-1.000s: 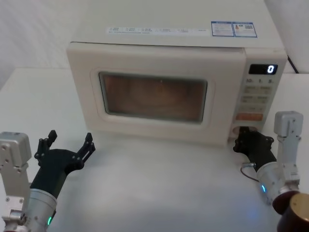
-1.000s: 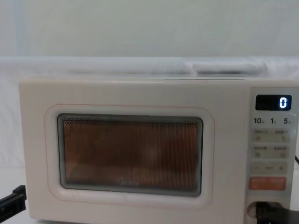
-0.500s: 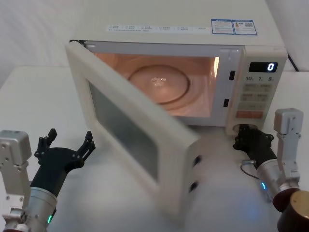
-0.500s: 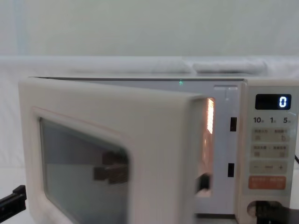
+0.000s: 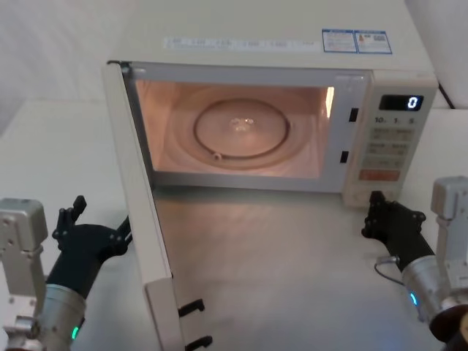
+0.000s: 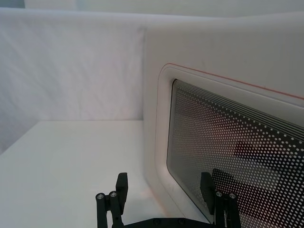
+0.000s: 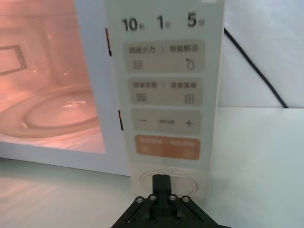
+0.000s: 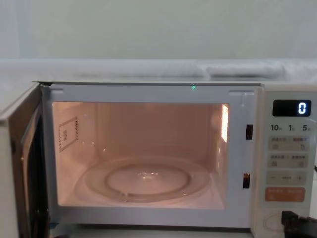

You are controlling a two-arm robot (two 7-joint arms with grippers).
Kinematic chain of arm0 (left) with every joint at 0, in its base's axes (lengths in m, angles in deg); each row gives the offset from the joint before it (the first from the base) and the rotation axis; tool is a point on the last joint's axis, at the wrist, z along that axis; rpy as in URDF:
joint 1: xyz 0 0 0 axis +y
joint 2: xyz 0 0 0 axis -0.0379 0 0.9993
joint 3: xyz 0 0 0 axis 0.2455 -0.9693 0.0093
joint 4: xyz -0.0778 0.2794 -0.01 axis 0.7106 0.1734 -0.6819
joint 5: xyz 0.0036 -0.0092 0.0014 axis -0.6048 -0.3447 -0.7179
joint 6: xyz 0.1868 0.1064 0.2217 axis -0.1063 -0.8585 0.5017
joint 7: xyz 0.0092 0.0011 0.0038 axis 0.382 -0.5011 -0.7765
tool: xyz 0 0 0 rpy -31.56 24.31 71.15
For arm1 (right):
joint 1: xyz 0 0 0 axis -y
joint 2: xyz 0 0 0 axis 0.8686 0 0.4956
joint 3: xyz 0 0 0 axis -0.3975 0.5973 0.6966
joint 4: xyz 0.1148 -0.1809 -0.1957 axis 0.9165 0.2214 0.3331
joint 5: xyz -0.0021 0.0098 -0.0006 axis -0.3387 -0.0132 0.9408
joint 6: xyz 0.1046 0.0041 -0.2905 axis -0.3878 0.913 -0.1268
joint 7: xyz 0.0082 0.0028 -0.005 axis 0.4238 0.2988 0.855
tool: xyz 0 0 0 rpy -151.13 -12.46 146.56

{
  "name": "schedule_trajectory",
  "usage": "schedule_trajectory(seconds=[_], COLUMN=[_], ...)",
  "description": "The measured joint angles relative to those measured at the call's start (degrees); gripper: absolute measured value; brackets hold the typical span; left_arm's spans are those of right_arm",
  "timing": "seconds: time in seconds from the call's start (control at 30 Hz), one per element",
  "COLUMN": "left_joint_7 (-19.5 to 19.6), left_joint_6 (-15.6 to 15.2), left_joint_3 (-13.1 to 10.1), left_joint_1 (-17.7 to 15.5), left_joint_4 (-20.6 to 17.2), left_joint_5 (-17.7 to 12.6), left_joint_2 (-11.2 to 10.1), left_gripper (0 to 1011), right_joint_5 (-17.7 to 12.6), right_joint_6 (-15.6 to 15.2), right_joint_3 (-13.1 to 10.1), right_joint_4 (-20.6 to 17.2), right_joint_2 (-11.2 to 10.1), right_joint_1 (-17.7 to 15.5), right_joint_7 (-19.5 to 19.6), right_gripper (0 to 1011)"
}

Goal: Press the button to open the microwave door with one hand; close the microwave door with the other hand.

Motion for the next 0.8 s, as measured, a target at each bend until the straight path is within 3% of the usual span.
schedule_trajectory(seconds=[0.37, 0.8], left_joint_7=[0.02, 0.02], left_joint_6=[0.00, 0.00], left_joint_3=[-0.03, -0.03], left_joint_1=[0.00, 0.00], left_joint_4=[0.00, 0.00], left_joint_5=[0.00, 0.00], left_joint_2=[0.00, 0.00], left_gripper=[1001, 1001], right_joint_5=[-2.45, -5.04], right_joint_6=[1.28, 4.05], right_joint_3=[0.01, -0.05], right_joint_4=[-4.69, -8.98], right_joint_2=[-2.44, -7.00], right_joint_1=[-4.14, -8.13], right_joint_7=[-3.01, -6.22], right_gripper=[0, 27])
